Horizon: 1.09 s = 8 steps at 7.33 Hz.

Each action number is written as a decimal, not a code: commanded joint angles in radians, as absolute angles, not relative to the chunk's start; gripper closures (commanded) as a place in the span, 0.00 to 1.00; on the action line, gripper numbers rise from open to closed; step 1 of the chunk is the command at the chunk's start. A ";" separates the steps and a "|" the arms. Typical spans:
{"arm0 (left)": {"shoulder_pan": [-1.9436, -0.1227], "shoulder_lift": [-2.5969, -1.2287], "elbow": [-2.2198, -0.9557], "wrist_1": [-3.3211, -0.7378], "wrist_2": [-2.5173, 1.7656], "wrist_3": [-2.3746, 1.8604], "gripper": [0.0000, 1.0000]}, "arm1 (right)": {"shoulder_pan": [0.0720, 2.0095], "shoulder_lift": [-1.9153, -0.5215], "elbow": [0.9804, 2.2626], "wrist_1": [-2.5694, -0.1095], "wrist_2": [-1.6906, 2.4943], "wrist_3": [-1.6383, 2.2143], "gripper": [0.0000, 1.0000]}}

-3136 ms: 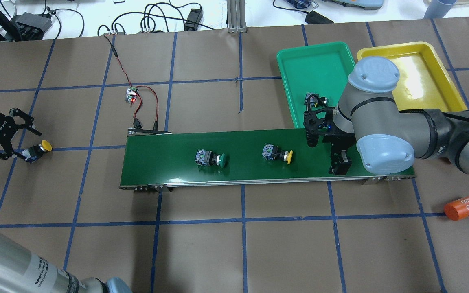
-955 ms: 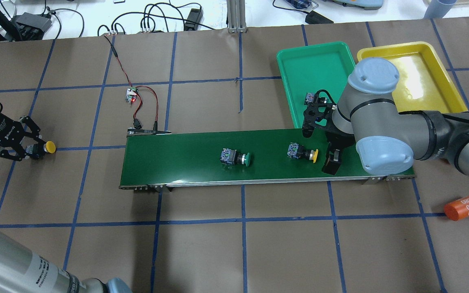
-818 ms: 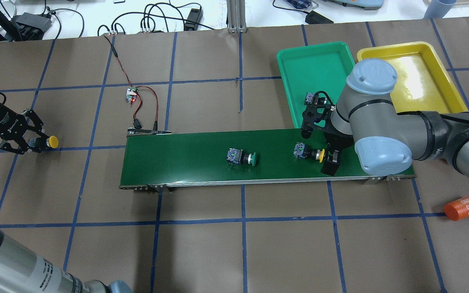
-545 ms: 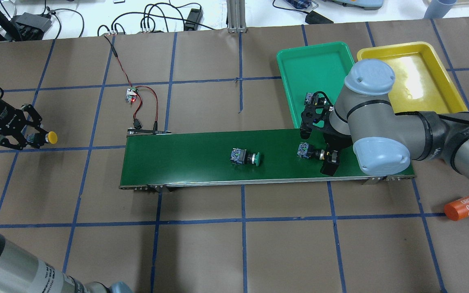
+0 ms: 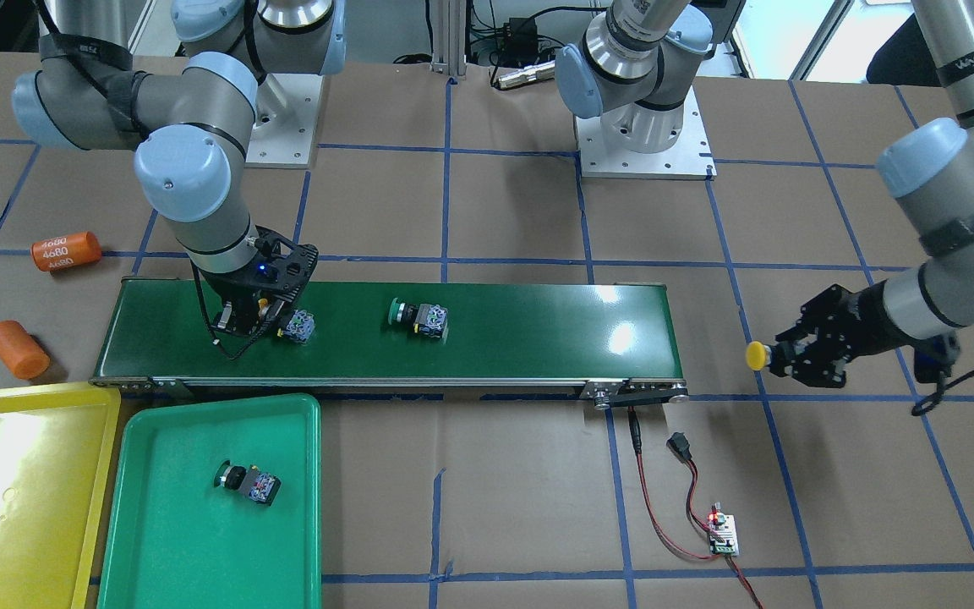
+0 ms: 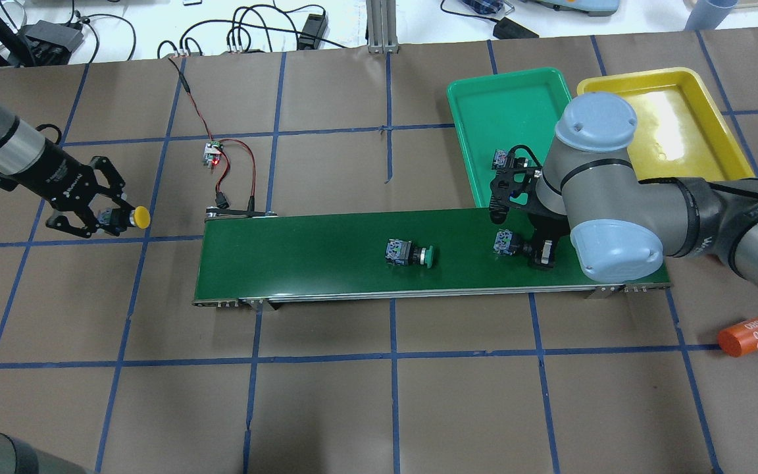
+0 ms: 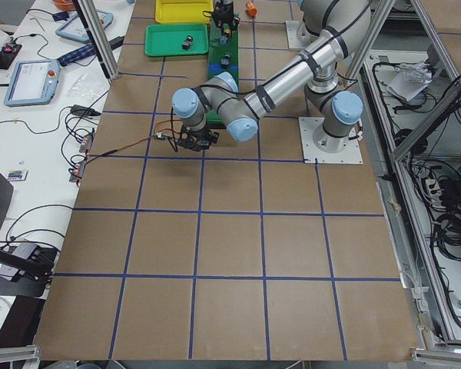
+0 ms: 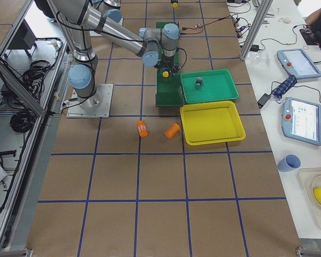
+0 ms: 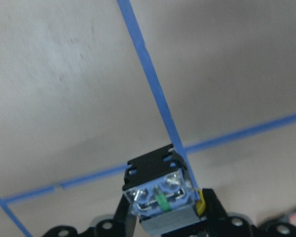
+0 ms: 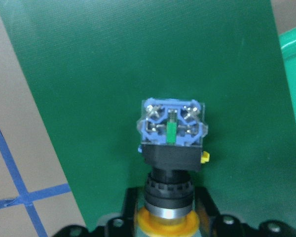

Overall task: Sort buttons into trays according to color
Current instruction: 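Carry yellow button to yellow tray with right while left places button on belt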

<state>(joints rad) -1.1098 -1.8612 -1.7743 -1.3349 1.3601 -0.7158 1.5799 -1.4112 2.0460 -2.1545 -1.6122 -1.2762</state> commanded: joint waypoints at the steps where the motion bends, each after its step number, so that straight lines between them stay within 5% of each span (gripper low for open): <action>1: -1.245 -1.766 -1.902 -1.303 1.296 -0.816 0.77 | 1.566 -1.399 1.987 -2.141 -1.626 -1.375 0.72; 3: -1.377 -1.756 -1.898 -1.278 1.292 -0.857 0.75 | 1.522 -1.338 1.857 -2.107 -1.629 -1.497 0.73; 7: -1.485 -1.781 -1.966 -1.109 1.298 -0.865 0.52 | 1.210 -1.192 1.707 -2.132 -1.632 -1.924 0.72; 8: -1.485 -1.784 -1.970 -1.105 1.298 -0.886 0.20 | 1.137 -1.149 1.712 -2.170 -1.584 -2.033 0.71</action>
<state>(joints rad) -1.4820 -1.7817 -1.9563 -1.1133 1.2987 -0.8732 1.2350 -1.2044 1.7161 -2.1241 -1.6245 -1.8832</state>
